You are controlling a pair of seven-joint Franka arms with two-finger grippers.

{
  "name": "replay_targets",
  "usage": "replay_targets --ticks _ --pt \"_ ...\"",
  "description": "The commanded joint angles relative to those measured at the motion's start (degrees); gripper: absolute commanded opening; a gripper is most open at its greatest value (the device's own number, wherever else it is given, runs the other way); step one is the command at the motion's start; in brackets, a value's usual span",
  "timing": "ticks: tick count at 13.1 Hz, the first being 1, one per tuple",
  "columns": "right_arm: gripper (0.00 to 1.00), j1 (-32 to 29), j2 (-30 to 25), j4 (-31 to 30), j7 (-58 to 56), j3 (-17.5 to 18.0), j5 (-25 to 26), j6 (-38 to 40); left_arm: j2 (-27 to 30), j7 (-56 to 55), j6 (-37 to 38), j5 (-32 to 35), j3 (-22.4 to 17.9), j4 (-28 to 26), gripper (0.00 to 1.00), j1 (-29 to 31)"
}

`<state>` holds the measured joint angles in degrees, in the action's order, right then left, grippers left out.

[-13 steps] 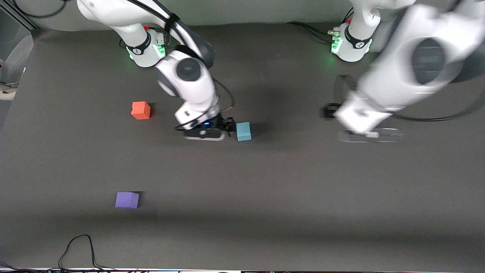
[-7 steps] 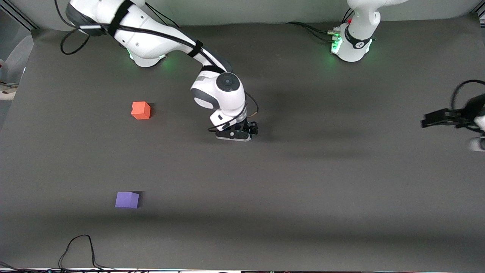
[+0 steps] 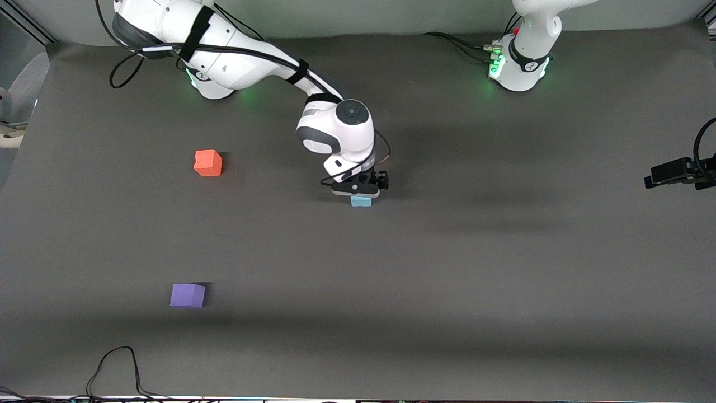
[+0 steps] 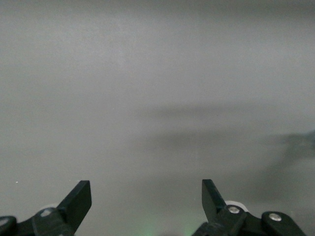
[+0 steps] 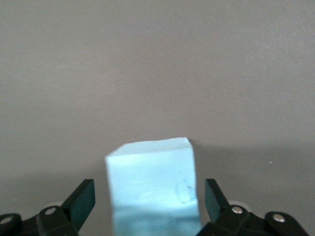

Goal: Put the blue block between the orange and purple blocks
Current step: 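Carry the blue cube with the right gripper toward the orange cube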

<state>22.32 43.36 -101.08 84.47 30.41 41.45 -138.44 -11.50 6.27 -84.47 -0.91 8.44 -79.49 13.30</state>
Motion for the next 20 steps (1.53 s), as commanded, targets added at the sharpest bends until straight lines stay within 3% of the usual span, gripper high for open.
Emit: replay_targets --ticks 1,2,3,6,10,12,16,20 --pt "0.28 -0.3 0.7 -0.2 2.4 0.2 2.7 0.0 5.9 -0.7 -4.5 0.8 -5.4 -6.8 1.00 -6.7" --pt "0.17 -0.6 0.6 -0.1 2.0 0.2 2.7 0.2 8.5 -0.7 -7.2 0.6 -11.0 -10.5 1.00 -12.2" --pt "0.16 -0.9 0.2 0.1 1.8 0.2 2.6 0.4 10.4 -0.5 -8.4 0.6 -13.2 -12.9 1.00 -15.1" --pt "0.17 -3.2 -3.4 -0.4 1.7 0.5 1.7 2.4 11.9 -0.7 -6.6 0.7 -13.4 -13.1 1.00 -17.7" --pt "0.17 -19.2 -15.9 -16.7 -1.8 6.4 1.5 -3.4 11.9 -0.6 -2.8 0.8 -13.1 -12.3 1.00 -17.7" --pt "0.18 -23.9 -21.7 -23.6 -9.6 5.4 0.7 -4.7 11.9 -0.7 -2.7 0.7 -13.0 -12.0 1.00 -17.7" --pt "0.19 -24.8 -27.5 -27.6 -30.4 -5.8 -8.1 -4.3 11.2 -1.5 -1.9 0.6 -12.8 -10.9 1.00 -17.9" --pt "0.20 -24.5 -31.1 -27.6 -56.2 -17.0 -24.9 -1.9 11.1 -1.9 -1.3 0.6 -12.8 -10.8 1.00 -17.4"
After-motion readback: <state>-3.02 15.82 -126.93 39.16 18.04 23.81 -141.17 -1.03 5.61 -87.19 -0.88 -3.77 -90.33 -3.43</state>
